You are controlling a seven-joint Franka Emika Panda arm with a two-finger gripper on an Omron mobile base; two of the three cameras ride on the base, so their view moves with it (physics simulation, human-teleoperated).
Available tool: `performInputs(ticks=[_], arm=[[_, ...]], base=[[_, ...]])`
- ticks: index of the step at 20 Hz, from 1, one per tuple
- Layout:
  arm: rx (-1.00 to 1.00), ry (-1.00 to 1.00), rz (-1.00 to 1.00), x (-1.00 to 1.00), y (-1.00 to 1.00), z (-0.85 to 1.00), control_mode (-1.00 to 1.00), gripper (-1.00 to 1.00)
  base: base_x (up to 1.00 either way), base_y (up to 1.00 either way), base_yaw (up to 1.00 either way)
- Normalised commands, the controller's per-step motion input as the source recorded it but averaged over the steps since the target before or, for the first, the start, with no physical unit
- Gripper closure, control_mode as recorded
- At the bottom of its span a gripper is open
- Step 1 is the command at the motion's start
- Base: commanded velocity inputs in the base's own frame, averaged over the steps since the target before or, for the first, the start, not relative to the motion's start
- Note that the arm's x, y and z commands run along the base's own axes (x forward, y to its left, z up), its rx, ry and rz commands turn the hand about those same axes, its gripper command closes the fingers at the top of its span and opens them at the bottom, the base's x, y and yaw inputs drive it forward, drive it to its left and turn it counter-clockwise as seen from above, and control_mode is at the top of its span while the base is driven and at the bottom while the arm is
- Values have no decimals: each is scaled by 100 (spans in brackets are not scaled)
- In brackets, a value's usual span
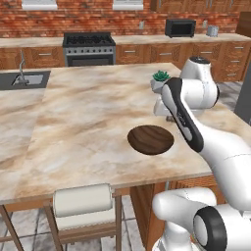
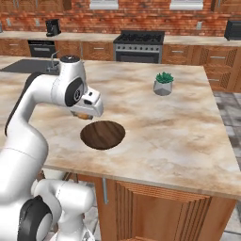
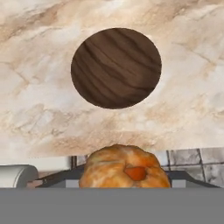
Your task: Retrieve the tangerine and banana from the fridge and place them into the bowl on the dining table.
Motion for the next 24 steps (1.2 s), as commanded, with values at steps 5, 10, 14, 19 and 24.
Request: performInputs(ticks=[5,10,14,19,24], arm=[[-4,-5,0,1,8,-34,-100,100],[-11,-14,-4,9,4,-36,-100,100],[-3,-1,-4,28,0,-32,-100,100],[0,5,0,50,0,-44,-100,100],[0,18,0,55,0,-34,-100,100]], base=[[0,0,0],[0,0,0],[0,0,0],[0,0,0],[0,0,0]])
